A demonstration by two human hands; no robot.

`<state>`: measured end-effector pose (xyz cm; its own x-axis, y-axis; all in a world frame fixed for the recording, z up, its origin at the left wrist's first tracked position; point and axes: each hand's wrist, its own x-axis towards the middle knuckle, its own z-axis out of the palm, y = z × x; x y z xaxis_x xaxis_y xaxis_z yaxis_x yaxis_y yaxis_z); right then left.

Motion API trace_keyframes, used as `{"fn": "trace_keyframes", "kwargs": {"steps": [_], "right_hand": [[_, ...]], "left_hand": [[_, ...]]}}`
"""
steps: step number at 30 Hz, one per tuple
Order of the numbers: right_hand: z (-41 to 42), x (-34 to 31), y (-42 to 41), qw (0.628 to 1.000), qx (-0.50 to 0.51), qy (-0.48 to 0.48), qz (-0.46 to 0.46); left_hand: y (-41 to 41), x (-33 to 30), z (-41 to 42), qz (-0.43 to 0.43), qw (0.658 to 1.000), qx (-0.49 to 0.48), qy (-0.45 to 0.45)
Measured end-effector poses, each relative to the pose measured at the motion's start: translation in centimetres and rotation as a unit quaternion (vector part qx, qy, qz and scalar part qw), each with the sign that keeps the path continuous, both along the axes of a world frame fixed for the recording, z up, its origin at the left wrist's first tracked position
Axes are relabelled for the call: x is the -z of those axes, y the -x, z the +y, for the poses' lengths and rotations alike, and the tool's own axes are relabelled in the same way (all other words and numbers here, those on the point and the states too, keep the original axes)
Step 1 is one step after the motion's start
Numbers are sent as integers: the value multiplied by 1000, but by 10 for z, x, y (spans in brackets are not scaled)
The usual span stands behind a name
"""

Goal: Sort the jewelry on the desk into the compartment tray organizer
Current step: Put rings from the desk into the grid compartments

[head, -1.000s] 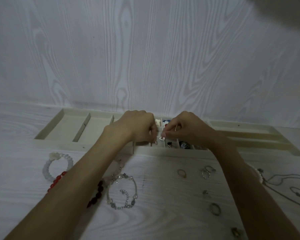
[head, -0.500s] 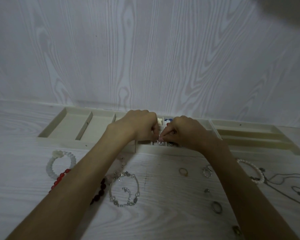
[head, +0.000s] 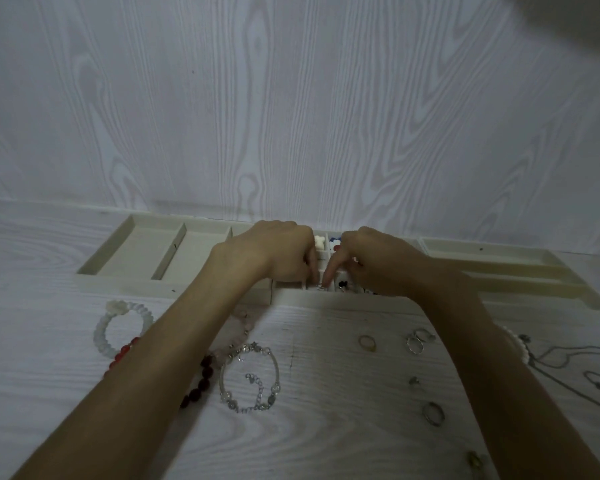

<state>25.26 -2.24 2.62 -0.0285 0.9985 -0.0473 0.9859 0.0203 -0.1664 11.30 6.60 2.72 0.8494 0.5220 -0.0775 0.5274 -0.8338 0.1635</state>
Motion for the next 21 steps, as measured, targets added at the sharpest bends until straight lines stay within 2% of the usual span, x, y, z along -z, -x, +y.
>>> {"fn": "trace_keyframes", "kwargs": {"steps": [9, 14, 18, 21], "right_hand": [[-1, 5, 9, 996, 1, 12, -85], [-1, 6, 9, 996, 3, 14, -93], [-1, -4, 7, 999, 9, -4, -44], [-9, -21, 0, 998, 31, -47, 11]], "left_hand": [[-2, 5, 1, 22, 1000, -13, -6], [-3, 5, 1, 25, 1000, -6, 3], [1, -2, 0, 19, 1000, -2, 17], [11, -16, 1, -32, 999, -16, 20]]}}
